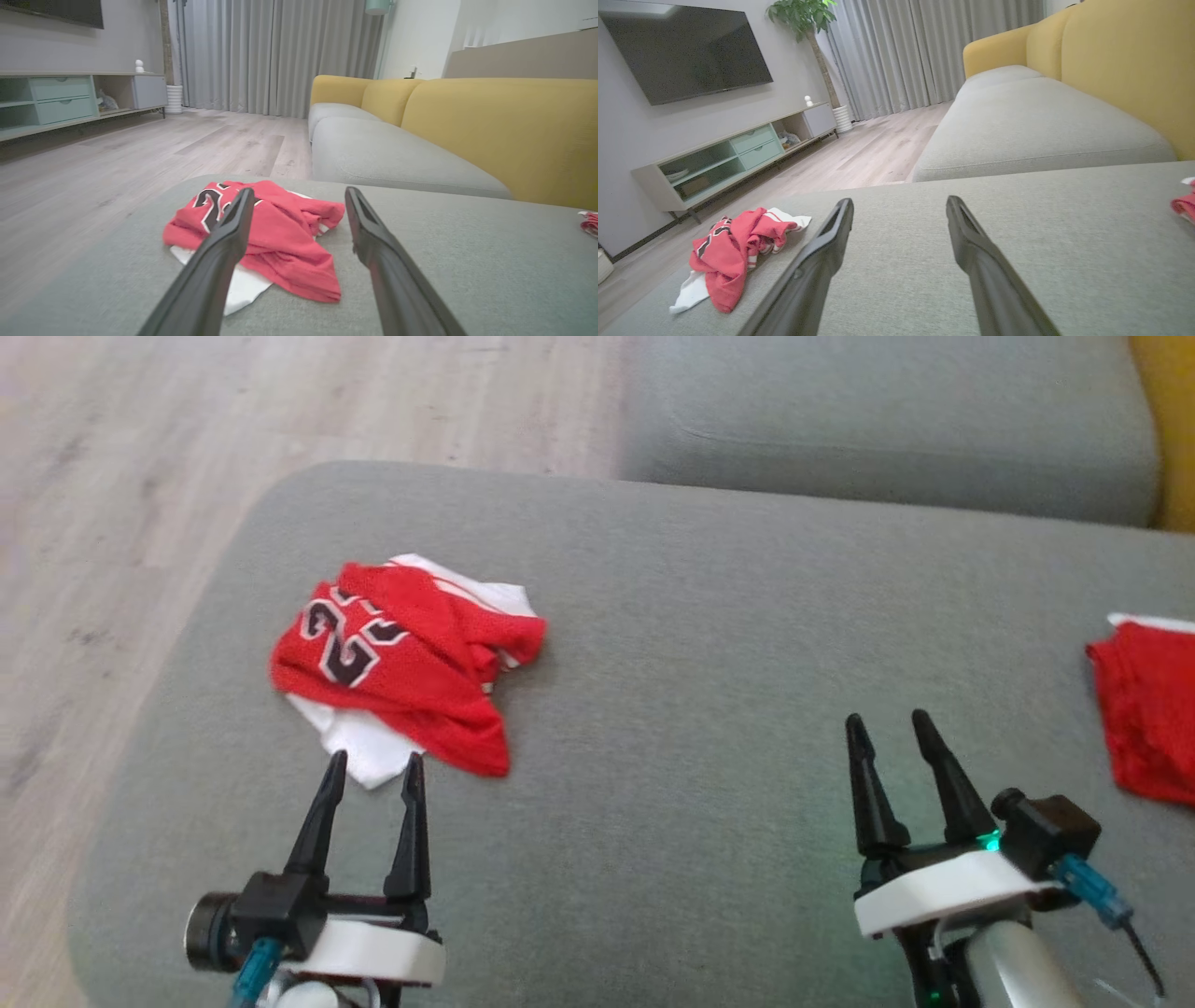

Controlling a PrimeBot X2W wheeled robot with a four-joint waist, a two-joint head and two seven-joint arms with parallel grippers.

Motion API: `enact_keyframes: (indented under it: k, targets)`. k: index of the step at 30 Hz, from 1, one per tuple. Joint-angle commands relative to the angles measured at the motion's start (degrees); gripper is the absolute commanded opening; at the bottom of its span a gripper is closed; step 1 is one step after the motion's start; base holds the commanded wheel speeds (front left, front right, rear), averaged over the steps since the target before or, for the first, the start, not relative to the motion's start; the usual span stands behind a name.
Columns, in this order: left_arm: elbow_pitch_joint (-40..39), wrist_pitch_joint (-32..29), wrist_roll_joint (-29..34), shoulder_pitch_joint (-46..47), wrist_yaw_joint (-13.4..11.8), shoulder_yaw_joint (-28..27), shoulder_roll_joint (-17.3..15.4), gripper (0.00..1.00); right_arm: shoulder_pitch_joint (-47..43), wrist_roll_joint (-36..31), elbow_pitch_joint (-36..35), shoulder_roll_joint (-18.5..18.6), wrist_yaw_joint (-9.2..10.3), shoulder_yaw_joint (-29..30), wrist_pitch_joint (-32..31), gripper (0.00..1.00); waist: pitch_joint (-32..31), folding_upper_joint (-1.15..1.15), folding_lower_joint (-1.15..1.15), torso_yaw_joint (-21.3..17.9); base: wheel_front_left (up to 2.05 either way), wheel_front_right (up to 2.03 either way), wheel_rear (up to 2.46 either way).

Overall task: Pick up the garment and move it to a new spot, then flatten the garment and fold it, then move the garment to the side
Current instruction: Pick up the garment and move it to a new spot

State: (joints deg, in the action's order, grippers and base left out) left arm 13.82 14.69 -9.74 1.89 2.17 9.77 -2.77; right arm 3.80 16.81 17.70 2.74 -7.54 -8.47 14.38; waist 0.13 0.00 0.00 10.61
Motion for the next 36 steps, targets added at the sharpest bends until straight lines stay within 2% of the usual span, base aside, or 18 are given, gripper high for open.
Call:
enact_keyframes:
  k: [1, 10, 19, 24, 29, 32, 36]
  targets:
    - [-1.7, 0.3, 0.4, 1.1, -0.1, -1.6, -0.1, 1.0, 0.8, 0.7, -1.5, 0.1, 0.05, -2.0, 0.6, 1.0, -1.1, 0.0, 0.0, 2.7, 0.0, 0.0, 0.0]
    - [-1.6, 0.3, 1.0, -0.6, 0.1, -2.2, -0.1, 1.0, -0.1, 2.2, -0.8, 0.1, 0.05, -4.0, 0.6, 1.0, -2.6, 0.0, 0.0, 7.6, 0.0, 0.0, 0.0]
    - [-1.4, 0.3, 1.1, -1.5, 0.2, -2.6, -0.1, 1.0, -0.5, 2.8, -0.5, 0.1, 0.05, -4.9, 0.6, 1.0, -3.1, 0.0, 0.0, 9.0, 0.0, 0.0, 0.0]
    - [-0.9, 0.3, 1.3, -0.7, 0.6, -3.0, -0.1, 1.0, -0.2, 2.6, -0.6, 0.1, 0.05, -5.4, 0.6, 1.0, -2.1, 0.0, 0.0, 8.2, 0.0, 0.0, 0.0]
    - [3.3, 0.0, 2.7, 3.9, 2.6, -0.3, -1.0, 1.0, 1.0, 1.4, -1.1, 0.1, 0.05, -5.1, 0.6, 1.0, 1.3, 0.0, 0.0, 6.4, 0.0, 0.0, 0.0]
    - [9.4, -4.5, 3.3, 11.0, 4.2, 3.3, -1.8, 1.0, 2.5, 0.3, -1.8, 0.1, 0.05, -5.1, 0.6, 1.0, 4.9, 0.0, 0.0, 4.1, 0.0, 0.0, 0.0]
    - [15.8, -8.7, 2.4, 18.2, 5.0, 6.2, -2.3, 1.0, 3.8, -0.5, -2.6, 0.1, 0.05, -5.1, 0.6, 1.0, 8.2, 0.0, 0.0, 1.6, 0.0, 0.0, 0.0]
